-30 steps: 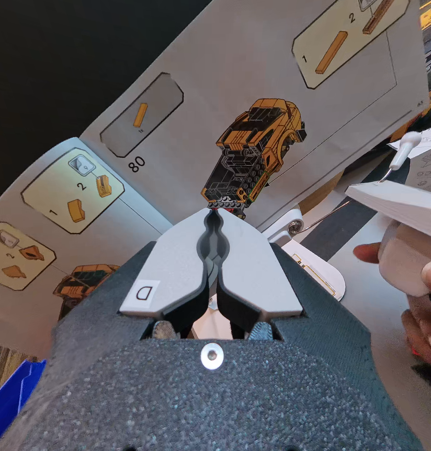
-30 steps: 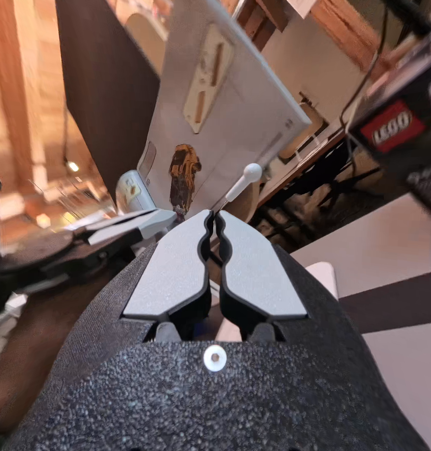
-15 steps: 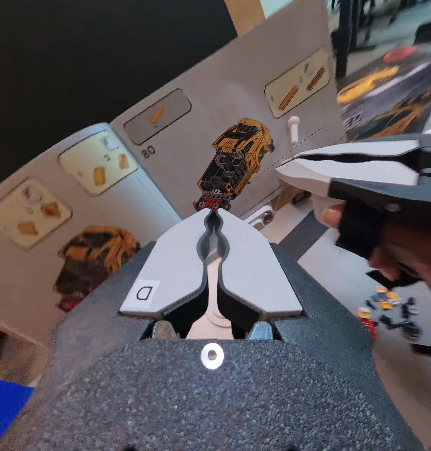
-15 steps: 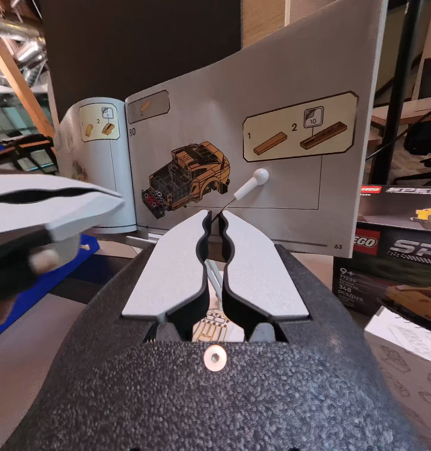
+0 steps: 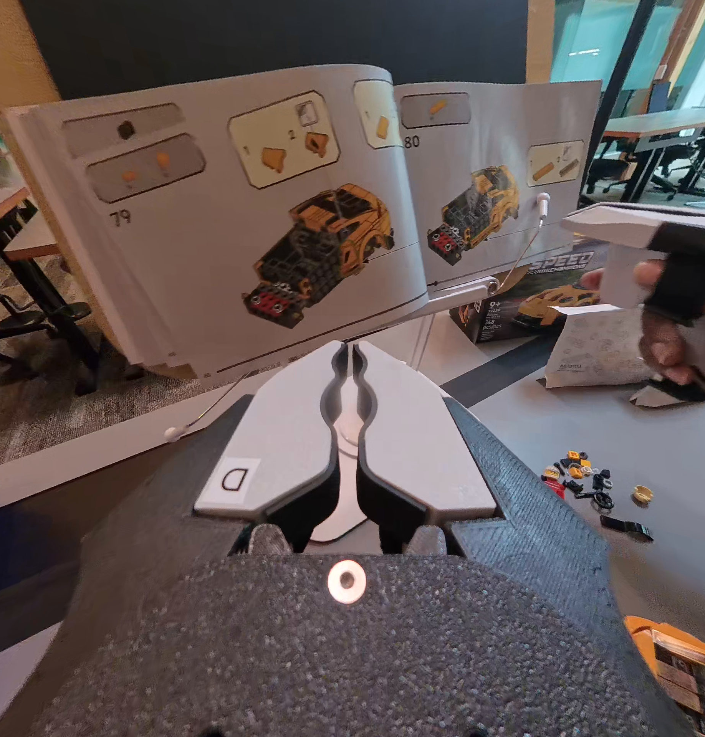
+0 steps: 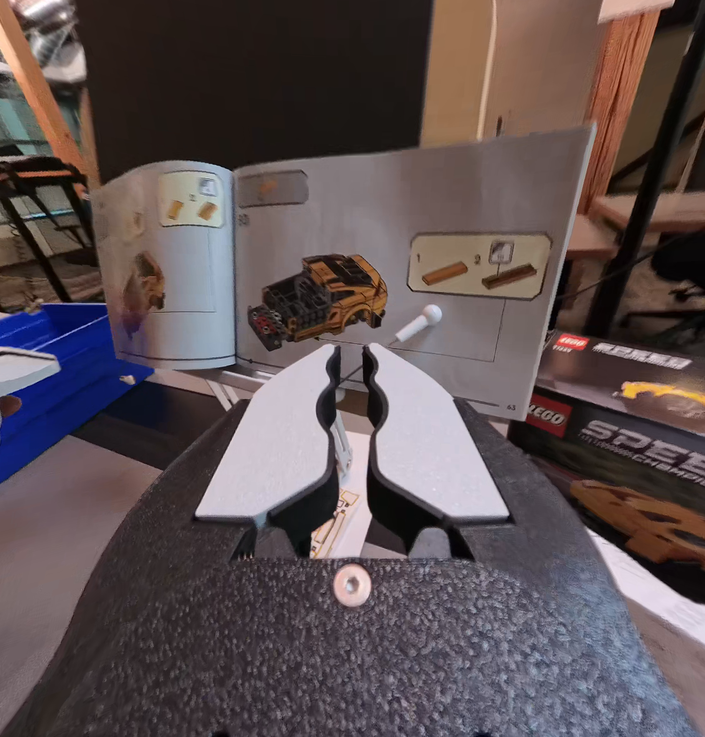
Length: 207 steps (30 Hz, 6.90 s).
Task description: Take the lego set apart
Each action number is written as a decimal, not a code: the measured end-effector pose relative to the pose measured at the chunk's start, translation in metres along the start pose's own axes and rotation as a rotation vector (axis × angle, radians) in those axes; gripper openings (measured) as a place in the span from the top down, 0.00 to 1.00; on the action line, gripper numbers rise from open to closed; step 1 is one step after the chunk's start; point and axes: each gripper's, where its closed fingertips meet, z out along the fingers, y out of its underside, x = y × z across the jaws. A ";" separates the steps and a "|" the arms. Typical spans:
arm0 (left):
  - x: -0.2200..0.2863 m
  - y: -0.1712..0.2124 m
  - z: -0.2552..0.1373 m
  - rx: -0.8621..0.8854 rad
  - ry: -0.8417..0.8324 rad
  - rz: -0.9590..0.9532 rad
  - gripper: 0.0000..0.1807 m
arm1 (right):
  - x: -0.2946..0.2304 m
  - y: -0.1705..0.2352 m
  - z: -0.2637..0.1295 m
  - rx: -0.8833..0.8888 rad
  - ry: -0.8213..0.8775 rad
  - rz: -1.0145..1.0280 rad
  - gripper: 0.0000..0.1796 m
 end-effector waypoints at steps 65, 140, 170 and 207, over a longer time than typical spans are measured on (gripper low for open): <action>0.049 -0.011 0.055 -0.019 0.302 0.022 0.91 | 0.005 0.004 0.011 0.008 0.195 -0.048 0.82; 0.101 -0.046 0.142 -0.313 0.099 0.635 1.00 | 0.011 0.045 0.007 0.431 -0.188 0.976 1.00; -0.030 -0.031 0.023 -0.109 -0.028 0.163 1.00 | -0.048 -0.021 -0.002 0.124 0.013 -0.201 0.75; -0.071 0.020 -0.001 -0.101 0.012 -0.080 0.99 | -0.109 0.017 0.074 -0.059 0.118 -0.561 0.62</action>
